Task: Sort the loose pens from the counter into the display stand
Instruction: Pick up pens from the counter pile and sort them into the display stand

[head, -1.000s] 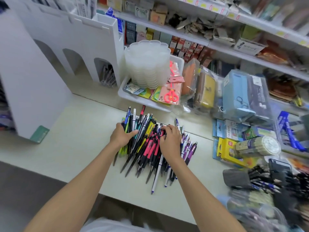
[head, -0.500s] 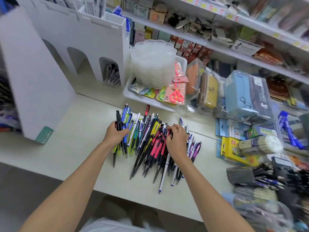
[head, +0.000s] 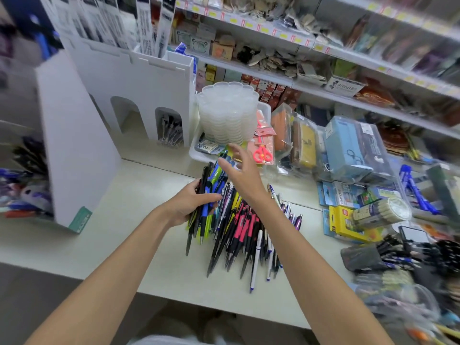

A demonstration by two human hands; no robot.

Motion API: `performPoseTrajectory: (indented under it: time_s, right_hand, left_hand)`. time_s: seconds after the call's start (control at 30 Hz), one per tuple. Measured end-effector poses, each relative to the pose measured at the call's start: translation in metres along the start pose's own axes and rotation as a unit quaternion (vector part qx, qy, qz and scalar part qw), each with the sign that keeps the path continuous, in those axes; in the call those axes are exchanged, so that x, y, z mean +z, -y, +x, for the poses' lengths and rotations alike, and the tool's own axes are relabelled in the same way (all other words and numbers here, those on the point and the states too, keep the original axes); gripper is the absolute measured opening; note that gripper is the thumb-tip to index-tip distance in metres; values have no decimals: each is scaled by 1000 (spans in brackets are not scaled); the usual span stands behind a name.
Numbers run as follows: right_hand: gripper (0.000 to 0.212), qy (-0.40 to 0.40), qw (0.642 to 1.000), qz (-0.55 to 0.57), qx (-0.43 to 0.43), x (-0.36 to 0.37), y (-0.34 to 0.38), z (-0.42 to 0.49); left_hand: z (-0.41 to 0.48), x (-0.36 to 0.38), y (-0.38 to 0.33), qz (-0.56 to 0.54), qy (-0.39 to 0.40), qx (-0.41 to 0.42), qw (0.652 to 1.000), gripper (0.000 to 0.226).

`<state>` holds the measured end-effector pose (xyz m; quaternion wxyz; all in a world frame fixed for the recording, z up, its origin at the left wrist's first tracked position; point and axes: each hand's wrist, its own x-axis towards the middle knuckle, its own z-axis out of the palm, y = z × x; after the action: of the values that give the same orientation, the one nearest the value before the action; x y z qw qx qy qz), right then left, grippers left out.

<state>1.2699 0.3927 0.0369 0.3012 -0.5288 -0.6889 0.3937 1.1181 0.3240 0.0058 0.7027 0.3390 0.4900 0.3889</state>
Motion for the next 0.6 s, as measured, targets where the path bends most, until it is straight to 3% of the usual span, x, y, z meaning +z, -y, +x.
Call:
performPoseTrajectory:
  time_s: [0.13, 0.23, 0.27, 0.33, 0.4, 0.43, 0.53, 0.6]
  right_hand:
    - [34, 71, 996, -27, 42, 3, 15, 19]
    - [44, 153, 987, -21, 52, 4, 18, 9]
    - [41, 139, 988, 12, 59, 2, 19, 5]
    - [37, 29, 978, 168, 122, -6, 18, -4]
    - [42, -71, 915, 329, 221, -9, 8, -19]
    - [46, -74, 881, 378, 276, -4, 2, -30]
    - [54, 18, 761, 510, 400, 18, 7, -53]
    - [46, 38, 673, 621, 399, 21, 26, -51]
  left_hand:
    - [-10, 21, -22, -47, 70, -50, 995, 20]
    - [-12, 31, -27, -37, 92, -100, 990, 1]
    - [-12, 33, -30, -13, 70, -97, 993, 5]
    - [-6, 36, -40, -25, -54, -41, 997, 12]
    - [1, 33, -58, -93, -204, 53, 973, 15]
    - [2, 32, -67, -104, -246, 106, 958, 13]
    - [-1, 47, -77, -86, -290, 193, 934, 15]
    - [-9, 63, -67, -63, -305, 194, 930, 16]
